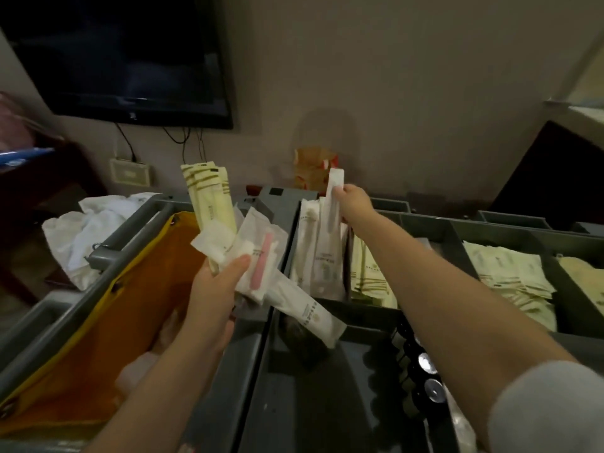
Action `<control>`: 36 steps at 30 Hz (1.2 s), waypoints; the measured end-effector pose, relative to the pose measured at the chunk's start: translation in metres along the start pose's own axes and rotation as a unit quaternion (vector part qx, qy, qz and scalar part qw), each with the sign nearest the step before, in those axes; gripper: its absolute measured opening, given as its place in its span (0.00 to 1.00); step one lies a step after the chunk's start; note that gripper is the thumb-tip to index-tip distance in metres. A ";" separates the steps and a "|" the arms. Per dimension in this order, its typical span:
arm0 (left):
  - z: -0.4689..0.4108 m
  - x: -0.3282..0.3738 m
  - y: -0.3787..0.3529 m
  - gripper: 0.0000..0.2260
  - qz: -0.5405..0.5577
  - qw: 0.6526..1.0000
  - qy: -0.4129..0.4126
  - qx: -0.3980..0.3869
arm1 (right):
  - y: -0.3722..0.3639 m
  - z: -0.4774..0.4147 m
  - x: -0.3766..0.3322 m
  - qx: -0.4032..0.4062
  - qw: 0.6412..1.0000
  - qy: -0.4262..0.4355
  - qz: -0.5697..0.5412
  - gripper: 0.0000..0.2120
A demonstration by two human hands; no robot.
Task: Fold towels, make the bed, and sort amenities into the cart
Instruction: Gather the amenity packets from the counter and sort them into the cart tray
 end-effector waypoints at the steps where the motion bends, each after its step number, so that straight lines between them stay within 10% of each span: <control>1: -0.001 0.001 -0.002 0.20 0.000 1.000 -0.004 0.001 | -0.008 -0.004 0.008 -0.026 0.997 0.018 0.075 0.18; 4: -0.001 0.002 -0.006 0.17 0.005 1.000 -0.006 0.002 | -0.017 0.000 0.029 -0.001 0.940 0.094 0.327 0.29; 9: 0.002 0.001 -0.014 0.20 0.031 0.999 0.010 -0.008 | -0.015 0.031 0.030 -0.002 0.883 0.170 0.437 0.19; 15: 0.019 0.007 -0.030 0.20 0.053 0.997 0.016 -0.057 | 0.005 0.126 -0.002 -0.038 0.984 0.146 0.095 0.15; 24: 0.078 -0.012 -0.047 0.12 0.081 0.986 0.070 -0.128 | -0.001 0.243 0.033 0.009 0.982 0.004 -0.188 0.33; 36: 0.104 -0.035 -0.069 0.10 0.103 0.980 0.128 -0.114 | 0.032 0.263 0.078 0.009 0.988 -0.024 -0.152 0.38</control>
Point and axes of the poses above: each hand's wrist, its own z-axis away from the middle knuckle, its own y-axis out of the back of the hand, x = y × z, the point moved 5 cm from there along -z, towards the middle knuckle, and after that the axes turned 3 degrees about z, right-handed, at the moved point
